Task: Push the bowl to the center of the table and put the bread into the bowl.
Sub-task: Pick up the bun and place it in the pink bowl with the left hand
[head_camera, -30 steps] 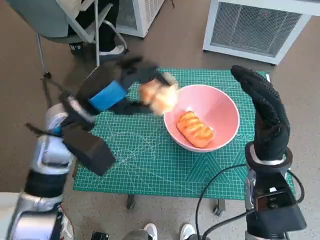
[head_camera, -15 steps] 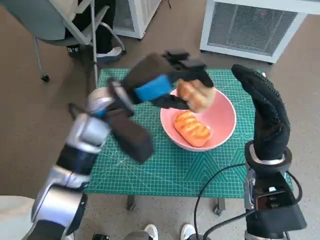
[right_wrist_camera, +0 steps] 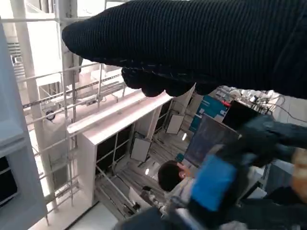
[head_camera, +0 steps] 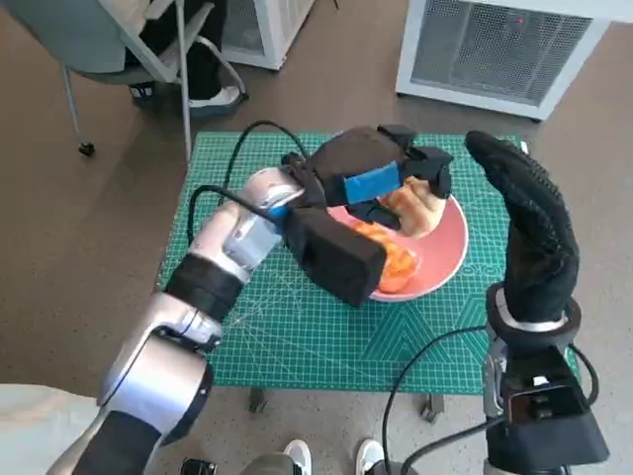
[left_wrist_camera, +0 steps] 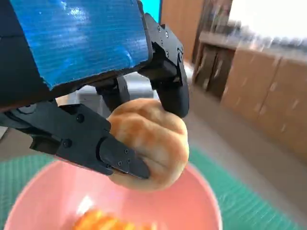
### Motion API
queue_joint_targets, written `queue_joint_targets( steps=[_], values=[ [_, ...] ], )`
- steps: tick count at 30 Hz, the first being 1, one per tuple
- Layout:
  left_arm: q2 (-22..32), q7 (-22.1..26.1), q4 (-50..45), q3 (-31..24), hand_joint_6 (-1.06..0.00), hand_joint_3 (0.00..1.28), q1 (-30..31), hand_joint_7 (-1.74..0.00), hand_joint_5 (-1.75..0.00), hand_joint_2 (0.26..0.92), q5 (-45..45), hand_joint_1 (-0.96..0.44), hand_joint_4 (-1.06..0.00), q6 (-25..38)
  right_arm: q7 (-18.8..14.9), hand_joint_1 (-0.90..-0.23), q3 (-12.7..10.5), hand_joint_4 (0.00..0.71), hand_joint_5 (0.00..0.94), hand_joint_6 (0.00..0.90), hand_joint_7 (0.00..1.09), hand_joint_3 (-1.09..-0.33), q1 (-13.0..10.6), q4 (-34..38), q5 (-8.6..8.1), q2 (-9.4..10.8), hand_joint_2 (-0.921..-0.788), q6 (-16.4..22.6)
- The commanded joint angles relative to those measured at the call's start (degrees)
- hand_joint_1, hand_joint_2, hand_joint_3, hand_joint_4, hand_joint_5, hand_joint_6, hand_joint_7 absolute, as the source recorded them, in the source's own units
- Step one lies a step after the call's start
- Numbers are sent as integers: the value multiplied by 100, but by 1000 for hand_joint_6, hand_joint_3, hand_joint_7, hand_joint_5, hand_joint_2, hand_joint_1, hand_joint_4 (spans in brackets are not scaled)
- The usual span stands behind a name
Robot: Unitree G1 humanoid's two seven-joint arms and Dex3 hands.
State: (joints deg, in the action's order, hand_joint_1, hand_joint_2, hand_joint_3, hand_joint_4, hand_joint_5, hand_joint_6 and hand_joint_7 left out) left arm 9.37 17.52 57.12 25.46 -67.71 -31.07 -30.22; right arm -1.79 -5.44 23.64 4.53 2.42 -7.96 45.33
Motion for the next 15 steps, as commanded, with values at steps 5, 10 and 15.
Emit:
queue_joint_targets(
  steps=[5, 10, 15],
  values=[
    [-72, 469, 143, 56, -304, 118, -52, -148, -16, 921, 86, -277, -197, 274, 48, -372, -74, 425, 10, 97, 760, -530, -164, -89, -15, -13, -921, -117],
    [-58, 740, 5, -146, -283, 113, 113, -102, -2, 921, 395, -264, -127, 366, 36, -374, -97, 426, 10, 101, 749, -528, -152, -100, -37, -30, -921, -141],
    [37, 868, -232, -496, -278, 108, 326, -85, -3, 921, 871, -247, -104, 275, 36, -369, -111, 427, 9, 105, 740, -526, -97, -80, -32, -48, -921, -176]
  ],
)
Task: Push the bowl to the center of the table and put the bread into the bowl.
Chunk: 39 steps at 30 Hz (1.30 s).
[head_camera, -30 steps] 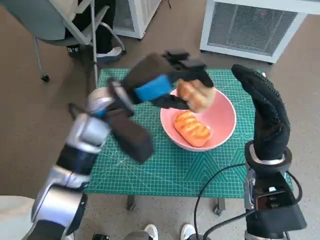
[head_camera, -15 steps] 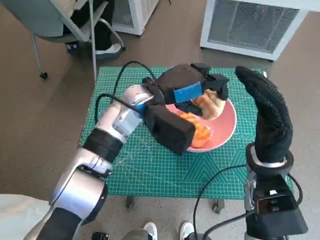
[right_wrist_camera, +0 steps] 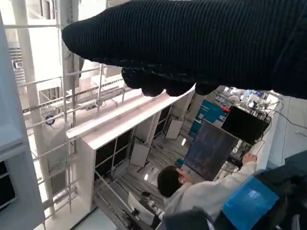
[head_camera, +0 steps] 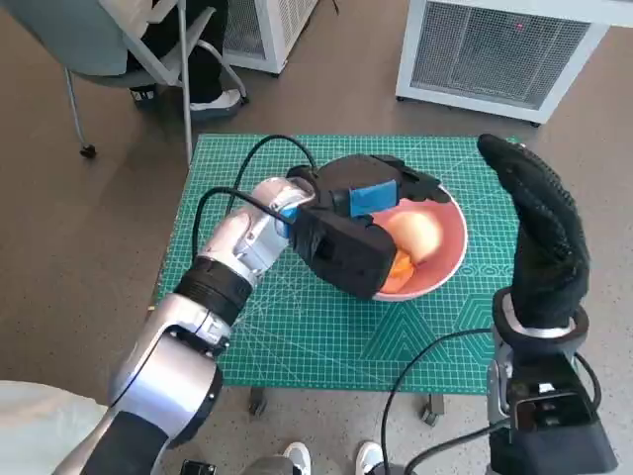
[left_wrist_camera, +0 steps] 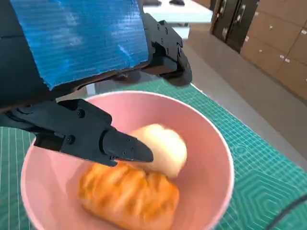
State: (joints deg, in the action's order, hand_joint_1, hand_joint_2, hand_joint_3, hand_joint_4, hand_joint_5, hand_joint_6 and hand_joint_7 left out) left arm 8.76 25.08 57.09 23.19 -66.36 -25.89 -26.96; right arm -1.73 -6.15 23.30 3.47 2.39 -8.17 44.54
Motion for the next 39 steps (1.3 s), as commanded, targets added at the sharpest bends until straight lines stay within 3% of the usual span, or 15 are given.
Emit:
queue_joint_targets(
  steps=[1, 8, 15, 22, 27, 30, 32, 35, 39],
  values=[
    [132, 91, -282, -331, -278, 108, 241, -84, -4, 921, 426, -245, -105, -102, 31, -368, -39, 427, 9, 105, 740, -526, -53, 28, -28, -29, -921, -104],
    [340, -299, -514, -886, -324, 111, 636, -98, -39, 921, 947, -264, -185, -755, 4, -363, -54, 427, 8, 112, 735, -524, 2, 10, -83, -67, -921, -161],
    [268, -240, -1297, -1668, -377, 142, 1269, -124, -76, 921, 2092, -252, -291, -974, -45, -365, -69, 429, 9, 117, 731, -519, 85, -57, -211, -131, -921, -299],
    [46, -169, -2881, -2094, -90, 221, 2166, -740, -67, 921, 3164, -236, -359, -314, -20, -375, -77, 438, 12, 124, 726, -513, 190, -174, -211, -143, -921, -511],
    [-71, -201, -3672, -2241, -14, 279, 2688, -883, -91, 921, 3640, -226, -354, -103, 8, -387, -95, 440, 12, 126, 724, -510, 306, -245, -176, -148, -921, -691],
    [-130, -250, -3955, -2293, -4, 304, 2884, -908, -138, 921, 3750, -222, -330, -67, 31, -391, -100, 440, 12, 127, 723, -510, 369, -280, -135, -142, -921, -777],
    [-175, -318, -4067, -2312, -1, 317, 2972, -920, -458, 920, 3730, -228, -163, -103, 52, -388, -90, 440, 11, 127, 723, -512, 422, -302, -93, -129, -921, -846],
    [-239, -375, -4205, -2325, 0, 323, 3064, -930, -662, 921, 3725, -235, -56, -110, 81, -387, -64, 440, 11, 129, 724, -513, 513, -299, -16, -102, -921, -926],
    [-312, -409, -4339, -2319, 1, 326, 3147, -935, -742, 921, 3729, -241, -15, -99, 101, -390, -20, 440, 10, 129, 726, -514, 631, -251, 59, -69, -921, -990]
  ],
)
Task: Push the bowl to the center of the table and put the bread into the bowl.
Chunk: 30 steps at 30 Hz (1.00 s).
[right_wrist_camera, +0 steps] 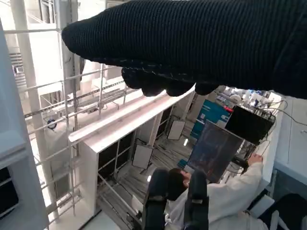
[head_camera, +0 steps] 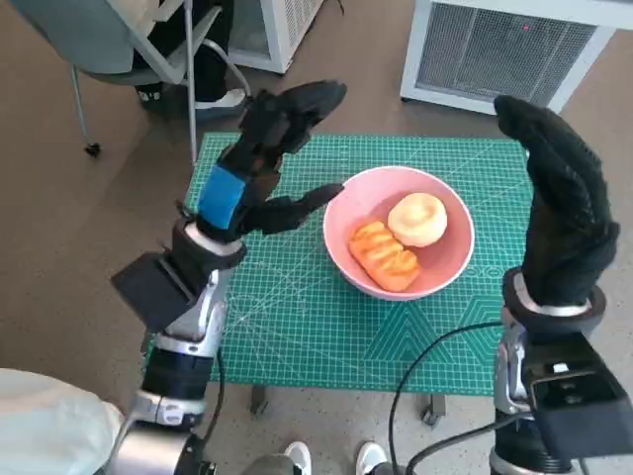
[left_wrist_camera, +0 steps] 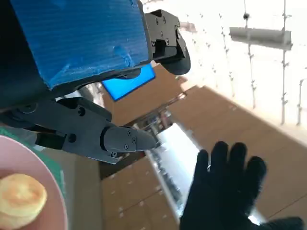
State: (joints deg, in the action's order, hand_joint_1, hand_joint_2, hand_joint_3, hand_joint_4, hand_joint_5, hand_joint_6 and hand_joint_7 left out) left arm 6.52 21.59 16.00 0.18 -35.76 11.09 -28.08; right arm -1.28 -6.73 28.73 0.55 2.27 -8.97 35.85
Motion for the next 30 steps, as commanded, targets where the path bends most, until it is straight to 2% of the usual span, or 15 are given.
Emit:
queue_joint_targets(
  steps=[1, 9, 23, 30],
  values=[
    [-101, -65, -248, -15, 1, 327, 99, -936, -754, 921, 23, -246, -9, 9, 57, -391, 46, 440, 10, 129, 726, -514, 107, 51, 78, 17, -921, -129],
    [-206, -161, -398, 13, 1, 326, 204, -948, -781, 919, -85, -277, 0, -76, -14, -391, 145, 440, 9, 125, 731, -514, 229, 157, 46, 17, -921, -124],
    [-300, -210, -518, -11, 1, 321, 262, -953, -800, 920, -3, -302, 1, 12, -302, -379, 136, 441, 8, 118, 736, -515, 335, 454, -317, -86, -921, 0],
    [-299, -185, -548, -33, 1, 325, 250, -950, -803, 921, 94, -293, 1, 71, -343, -367, 139, 442, 9, 115, 734, -519, 319, 446, -333, -68, -921, -22]
  ],
)
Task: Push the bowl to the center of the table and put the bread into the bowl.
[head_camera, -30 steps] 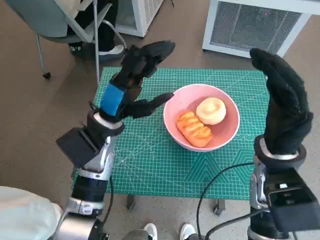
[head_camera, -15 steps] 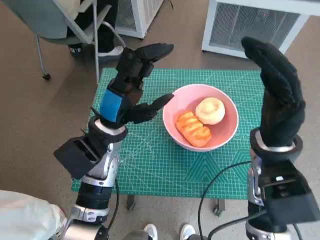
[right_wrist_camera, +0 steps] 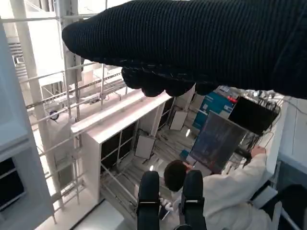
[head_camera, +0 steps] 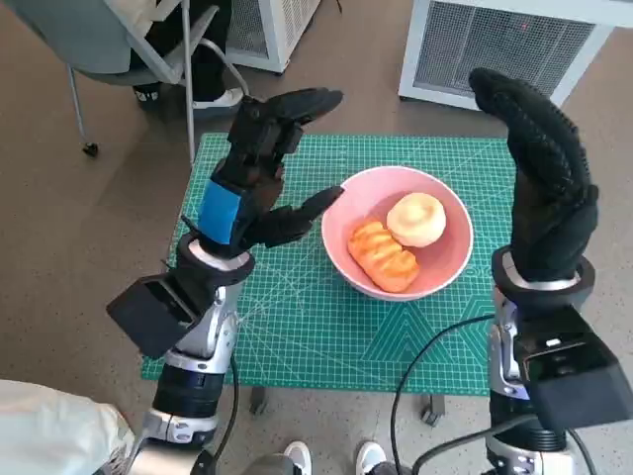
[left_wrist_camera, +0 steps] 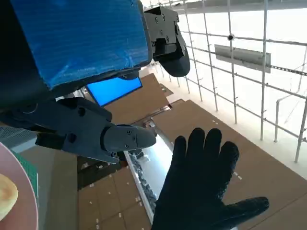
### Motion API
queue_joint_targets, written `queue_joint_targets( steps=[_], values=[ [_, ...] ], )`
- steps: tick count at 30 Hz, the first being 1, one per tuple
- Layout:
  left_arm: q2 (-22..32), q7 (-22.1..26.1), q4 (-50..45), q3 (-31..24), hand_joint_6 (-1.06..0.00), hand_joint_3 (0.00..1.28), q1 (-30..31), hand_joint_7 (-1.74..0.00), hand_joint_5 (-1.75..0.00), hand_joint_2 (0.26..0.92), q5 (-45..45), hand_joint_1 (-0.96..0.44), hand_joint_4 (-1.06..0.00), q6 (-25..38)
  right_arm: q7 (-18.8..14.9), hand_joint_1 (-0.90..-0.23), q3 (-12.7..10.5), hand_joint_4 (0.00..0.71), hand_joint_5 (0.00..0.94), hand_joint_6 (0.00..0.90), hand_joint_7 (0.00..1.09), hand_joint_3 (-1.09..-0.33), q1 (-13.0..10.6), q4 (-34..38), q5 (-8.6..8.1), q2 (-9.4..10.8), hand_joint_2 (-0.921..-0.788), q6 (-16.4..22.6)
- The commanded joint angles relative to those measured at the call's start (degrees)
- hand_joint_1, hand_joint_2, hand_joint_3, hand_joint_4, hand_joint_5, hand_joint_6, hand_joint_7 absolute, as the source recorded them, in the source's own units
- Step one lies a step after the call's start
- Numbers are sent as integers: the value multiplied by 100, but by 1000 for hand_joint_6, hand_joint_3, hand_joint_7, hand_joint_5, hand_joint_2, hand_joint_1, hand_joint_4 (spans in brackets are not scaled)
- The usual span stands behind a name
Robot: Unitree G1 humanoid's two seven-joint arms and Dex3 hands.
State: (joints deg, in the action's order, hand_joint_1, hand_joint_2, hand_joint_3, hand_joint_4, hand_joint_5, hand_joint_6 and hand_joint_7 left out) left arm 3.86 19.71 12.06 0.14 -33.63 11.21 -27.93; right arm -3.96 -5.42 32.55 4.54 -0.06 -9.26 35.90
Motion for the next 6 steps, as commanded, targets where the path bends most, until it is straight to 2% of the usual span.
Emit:
queue_joint_targets(
  steps=[1, 6],
  values=[
    [-33, 6, -164, -30, 1, 326, 37, -950, -803, 921, 93, -292, 1, 66, -72, -366, 10, 443, 9, 115, 734, -520, -69, 43, -92, -31, -921, -28],
    [-27, 35, -225, -48, 1, 327, 50, -948, -801, 919, 175, -293, 1, 131, -40, -364, 18, 444, 9, 115, 734, -521, -82, 46, -47, 8, -921, -37]
  ],
)
